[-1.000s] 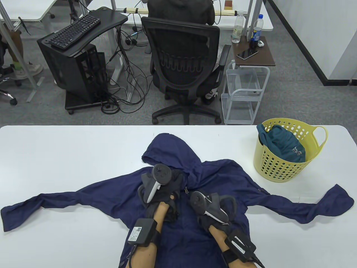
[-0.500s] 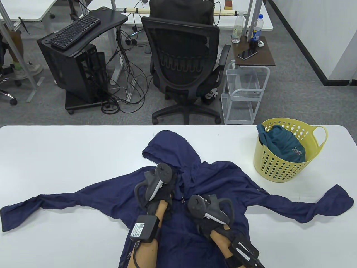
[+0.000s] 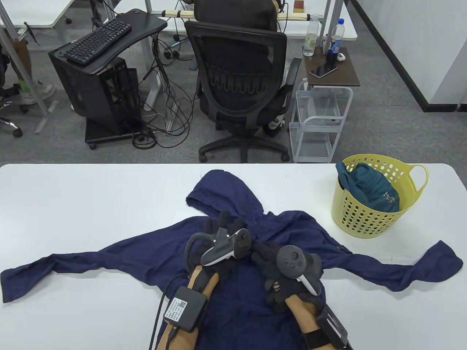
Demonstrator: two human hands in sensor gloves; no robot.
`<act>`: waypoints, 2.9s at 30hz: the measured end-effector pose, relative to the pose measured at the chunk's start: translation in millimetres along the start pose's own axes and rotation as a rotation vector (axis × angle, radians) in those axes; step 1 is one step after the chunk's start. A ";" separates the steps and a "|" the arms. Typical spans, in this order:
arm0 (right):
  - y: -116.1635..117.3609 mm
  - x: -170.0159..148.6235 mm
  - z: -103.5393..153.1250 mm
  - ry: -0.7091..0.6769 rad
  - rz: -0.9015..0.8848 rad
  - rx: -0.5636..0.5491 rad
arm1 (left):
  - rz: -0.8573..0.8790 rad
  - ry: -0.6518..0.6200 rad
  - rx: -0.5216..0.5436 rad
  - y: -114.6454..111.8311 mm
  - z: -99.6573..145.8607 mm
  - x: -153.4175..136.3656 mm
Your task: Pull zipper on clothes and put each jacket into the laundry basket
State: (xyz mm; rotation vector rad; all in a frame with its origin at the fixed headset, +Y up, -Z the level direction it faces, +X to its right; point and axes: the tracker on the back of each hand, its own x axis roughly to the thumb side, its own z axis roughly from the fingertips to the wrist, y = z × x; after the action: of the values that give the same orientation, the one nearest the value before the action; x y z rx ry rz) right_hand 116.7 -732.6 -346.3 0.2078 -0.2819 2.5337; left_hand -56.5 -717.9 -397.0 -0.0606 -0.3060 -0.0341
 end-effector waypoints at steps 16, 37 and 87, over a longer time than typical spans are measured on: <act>39.4 29.3 12.8 -0.088 0.466 0.176 | -0.269 0.263 0.206 -6.2 -19.7 -4.6; 54.9 37.6 17.3 -0.069 0.413 0.559 | -0.141 0.364 0.163 -6.7 6.0 -50.6; 34.6 79.0 72.7 -0.332 0.411 0.536 | 0.069 0.362 -0.294 -71.7 35.0 -43.0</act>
State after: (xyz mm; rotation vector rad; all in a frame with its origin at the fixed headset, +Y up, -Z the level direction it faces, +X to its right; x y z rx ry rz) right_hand 38.7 -736.7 -265.0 0.8589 0.2693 2.9269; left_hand -111.0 -786.1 -372.8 -0.3523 0.0650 -0.0206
